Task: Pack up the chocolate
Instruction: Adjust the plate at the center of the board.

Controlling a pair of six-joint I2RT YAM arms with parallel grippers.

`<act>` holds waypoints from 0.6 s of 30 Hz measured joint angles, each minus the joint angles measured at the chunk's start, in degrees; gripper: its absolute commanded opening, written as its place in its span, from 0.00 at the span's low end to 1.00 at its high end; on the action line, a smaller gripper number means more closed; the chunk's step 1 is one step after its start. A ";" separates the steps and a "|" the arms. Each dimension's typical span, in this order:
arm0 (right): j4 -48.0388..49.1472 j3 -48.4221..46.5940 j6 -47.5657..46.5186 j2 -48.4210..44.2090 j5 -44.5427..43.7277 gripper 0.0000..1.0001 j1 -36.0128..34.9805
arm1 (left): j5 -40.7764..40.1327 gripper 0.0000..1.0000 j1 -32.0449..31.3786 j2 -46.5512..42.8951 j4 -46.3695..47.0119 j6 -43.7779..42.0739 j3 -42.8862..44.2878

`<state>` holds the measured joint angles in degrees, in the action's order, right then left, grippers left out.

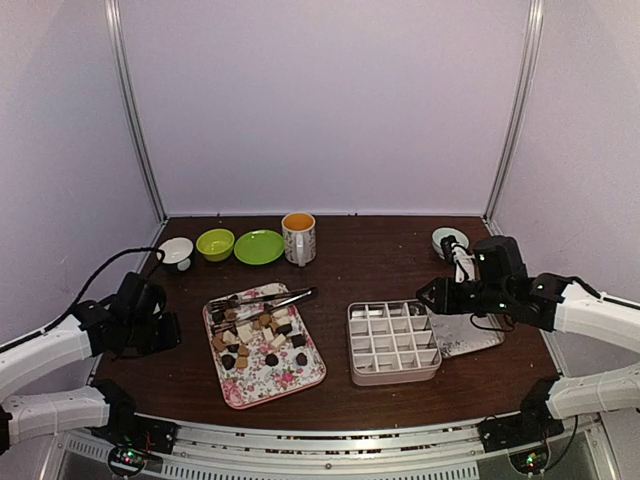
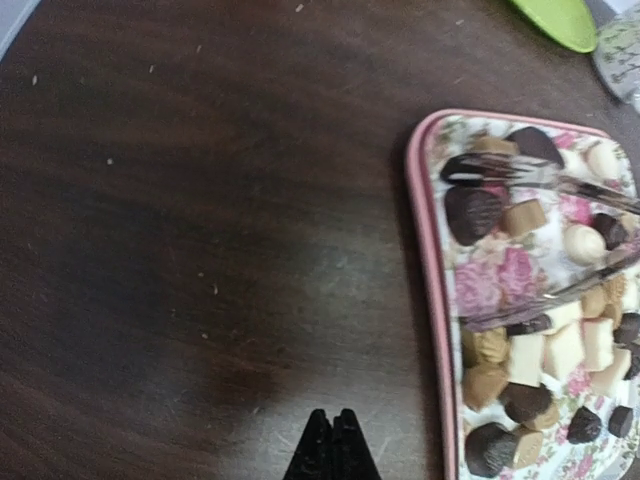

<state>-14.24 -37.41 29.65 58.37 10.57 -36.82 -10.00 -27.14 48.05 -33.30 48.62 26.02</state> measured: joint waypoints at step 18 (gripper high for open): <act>-0.15 -1.77 0.39 -0.92 -0.13 0.35 -0.79 | 17.77 0.00 7.50 38.07 26.51 -2.19 8.92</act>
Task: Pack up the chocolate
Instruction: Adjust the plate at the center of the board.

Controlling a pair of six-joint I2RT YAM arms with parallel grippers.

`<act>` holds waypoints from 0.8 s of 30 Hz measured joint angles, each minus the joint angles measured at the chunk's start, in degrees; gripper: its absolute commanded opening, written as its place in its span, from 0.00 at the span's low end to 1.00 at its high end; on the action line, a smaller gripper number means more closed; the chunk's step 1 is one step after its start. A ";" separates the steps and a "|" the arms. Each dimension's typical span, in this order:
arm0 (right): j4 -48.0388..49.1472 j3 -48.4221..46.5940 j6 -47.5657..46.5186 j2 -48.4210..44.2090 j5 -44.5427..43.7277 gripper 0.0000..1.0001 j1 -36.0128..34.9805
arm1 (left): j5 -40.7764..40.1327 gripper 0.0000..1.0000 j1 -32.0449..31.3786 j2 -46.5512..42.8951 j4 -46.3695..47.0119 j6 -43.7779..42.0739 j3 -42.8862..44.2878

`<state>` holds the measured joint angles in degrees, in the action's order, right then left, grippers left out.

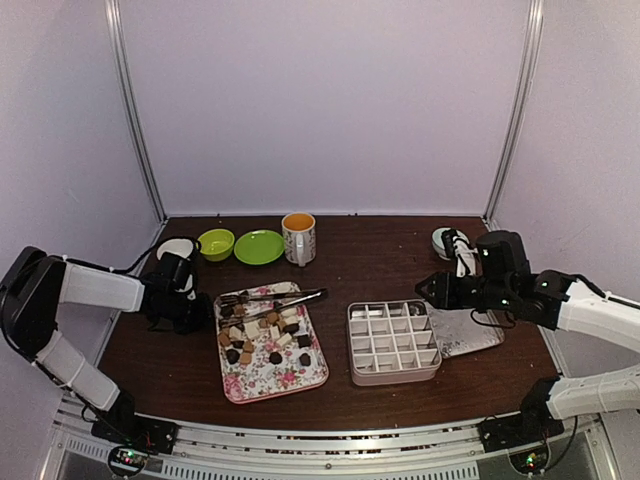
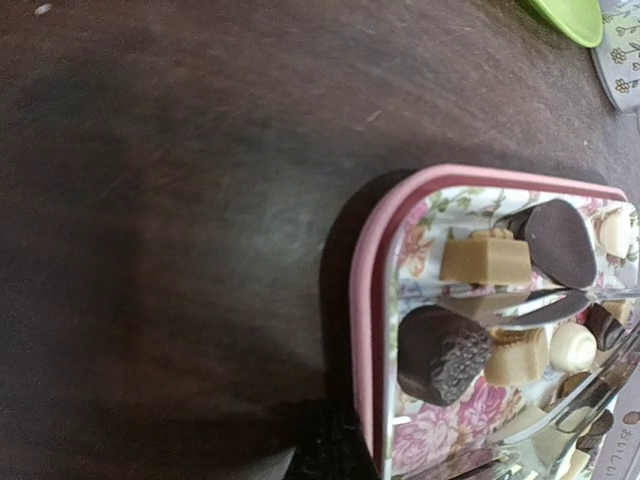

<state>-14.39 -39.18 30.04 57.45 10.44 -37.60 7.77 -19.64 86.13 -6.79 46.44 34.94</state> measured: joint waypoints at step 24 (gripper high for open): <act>-3.04 1.31 -5.33 -6.67 -12.39 0.35 -0.02 | -6.62 0.49 -12.15 -4.28 -10.80 -13.42 16.26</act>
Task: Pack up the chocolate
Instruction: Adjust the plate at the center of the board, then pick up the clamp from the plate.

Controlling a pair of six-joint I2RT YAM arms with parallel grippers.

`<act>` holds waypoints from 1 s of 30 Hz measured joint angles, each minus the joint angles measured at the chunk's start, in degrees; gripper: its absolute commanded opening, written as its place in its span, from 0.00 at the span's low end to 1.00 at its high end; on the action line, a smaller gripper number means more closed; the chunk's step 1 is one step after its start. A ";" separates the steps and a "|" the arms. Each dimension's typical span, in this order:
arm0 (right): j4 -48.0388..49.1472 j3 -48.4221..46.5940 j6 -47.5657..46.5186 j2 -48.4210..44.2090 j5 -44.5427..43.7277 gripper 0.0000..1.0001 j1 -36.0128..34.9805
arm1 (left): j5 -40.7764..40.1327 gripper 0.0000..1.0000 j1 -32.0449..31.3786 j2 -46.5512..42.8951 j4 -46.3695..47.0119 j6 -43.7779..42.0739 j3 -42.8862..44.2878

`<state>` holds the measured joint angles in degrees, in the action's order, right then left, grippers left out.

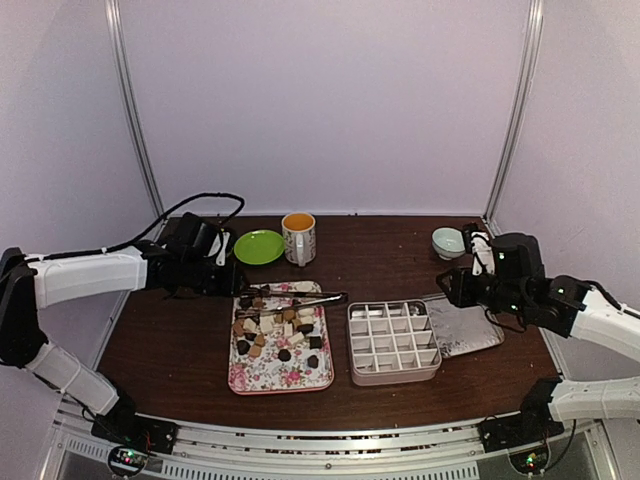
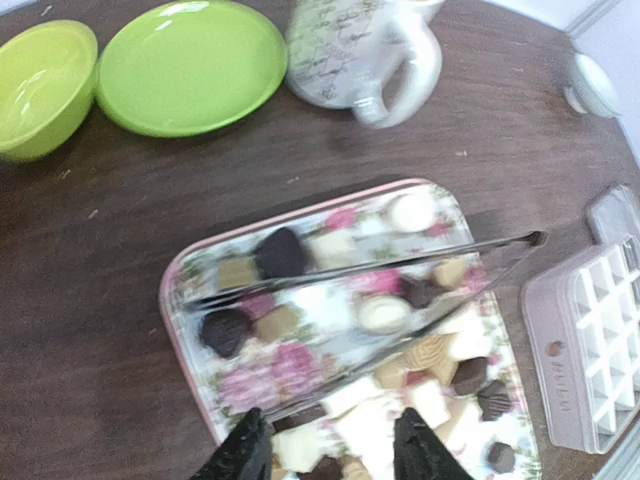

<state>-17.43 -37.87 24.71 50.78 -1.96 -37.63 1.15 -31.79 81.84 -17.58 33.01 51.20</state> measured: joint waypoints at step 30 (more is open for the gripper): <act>4.11 -0.13 -11.93 -8.57 0.92 0.58 1.40 | 5.99 0.96 -13.90 41.94 -18.97 -46.25 51.49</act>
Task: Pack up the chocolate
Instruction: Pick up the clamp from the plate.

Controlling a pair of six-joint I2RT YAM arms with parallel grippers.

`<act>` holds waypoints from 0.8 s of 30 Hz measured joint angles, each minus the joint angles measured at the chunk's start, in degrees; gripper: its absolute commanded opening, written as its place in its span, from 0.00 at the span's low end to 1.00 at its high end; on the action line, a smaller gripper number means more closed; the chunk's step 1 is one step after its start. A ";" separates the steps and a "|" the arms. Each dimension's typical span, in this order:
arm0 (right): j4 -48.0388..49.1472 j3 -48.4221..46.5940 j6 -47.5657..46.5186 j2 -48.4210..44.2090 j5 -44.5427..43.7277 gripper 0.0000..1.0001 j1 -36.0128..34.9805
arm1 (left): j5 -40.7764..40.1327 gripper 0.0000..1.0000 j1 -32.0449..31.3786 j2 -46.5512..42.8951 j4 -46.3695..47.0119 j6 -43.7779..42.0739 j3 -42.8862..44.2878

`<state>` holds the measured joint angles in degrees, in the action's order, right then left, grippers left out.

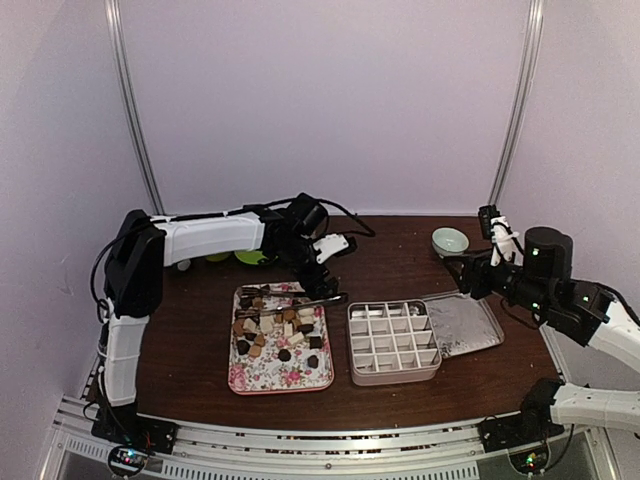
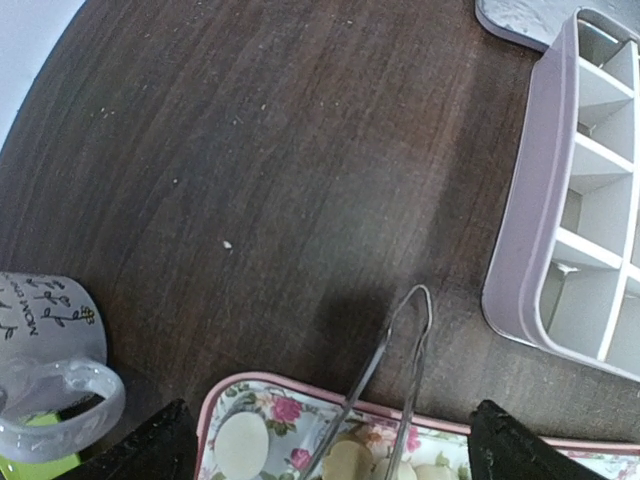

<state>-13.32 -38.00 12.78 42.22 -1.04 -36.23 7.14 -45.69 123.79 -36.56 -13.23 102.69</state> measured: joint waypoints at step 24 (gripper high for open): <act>-2.38 0.02 0.68 -3.93 1.29 0.59 0.00 | 3.06 0.39 0.00 12.63 -6.58 -11.47 11.17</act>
<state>-15.70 -37.98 13.45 38.28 0.25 -36.23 10.20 -45.69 136.42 -43.13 -24.71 113.86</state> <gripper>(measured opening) 0.595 0.481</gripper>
